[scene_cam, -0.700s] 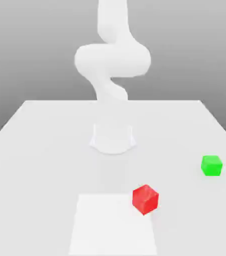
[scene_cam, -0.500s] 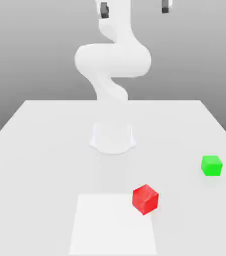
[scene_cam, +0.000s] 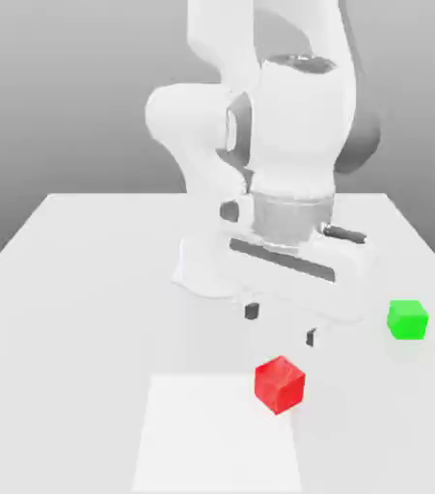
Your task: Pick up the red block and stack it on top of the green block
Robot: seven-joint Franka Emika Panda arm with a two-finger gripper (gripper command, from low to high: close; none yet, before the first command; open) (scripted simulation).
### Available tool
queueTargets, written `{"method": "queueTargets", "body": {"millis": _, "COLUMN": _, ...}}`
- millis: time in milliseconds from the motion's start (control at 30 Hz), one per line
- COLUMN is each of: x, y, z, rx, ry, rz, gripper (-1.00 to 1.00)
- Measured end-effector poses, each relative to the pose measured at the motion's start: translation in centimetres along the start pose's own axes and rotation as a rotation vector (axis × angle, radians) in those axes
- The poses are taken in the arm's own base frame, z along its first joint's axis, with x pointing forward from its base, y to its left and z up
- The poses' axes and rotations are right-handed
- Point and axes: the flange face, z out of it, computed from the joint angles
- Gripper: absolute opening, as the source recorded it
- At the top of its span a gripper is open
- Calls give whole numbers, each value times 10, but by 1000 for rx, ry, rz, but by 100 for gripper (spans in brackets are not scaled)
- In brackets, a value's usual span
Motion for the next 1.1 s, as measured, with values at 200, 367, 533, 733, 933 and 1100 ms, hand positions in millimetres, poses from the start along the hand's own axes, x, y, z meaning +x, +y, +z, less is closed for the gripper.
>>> {"method": "queueTargets", "body": {"millis": 200, "x": -4, "y": 23, "z": 49, "rx": -62, "ry": -9, "rz": 87, "gripper": 0}}
{"method": "queueTargets", "body": {"millis": 367, "x": -5, "y": 26, "z": 79, "rx": -63, "ry": -9, "rz": 89, "gripper": 0}}
{"method": "queueTargets", "body": {"millis": 533, "x": -4, "y": 30, "z": 97, "rx": -68, "ry": -7, "rz": 86, "gripper": -100}}
{"method": "queueTargets", "body": {"millis": 733, "x": -5, "y": 29, "z": 92, "rx": -64, "ry": -9, "rz": 87, "gripper": -100}}
{"method": "queueTargets", "body": {"millis": 933, "x": -6, "y": 23, "z": 56, "rx": -60, "ry": -10, "rz": 88, "gripper": -100}}
{"method": "queueTargets", "body": {"millis": 1100, "x": -17, "y": 30, "z": 30, "rx": -64, "ry": -8, "rz": 80, "gripper": -100}}
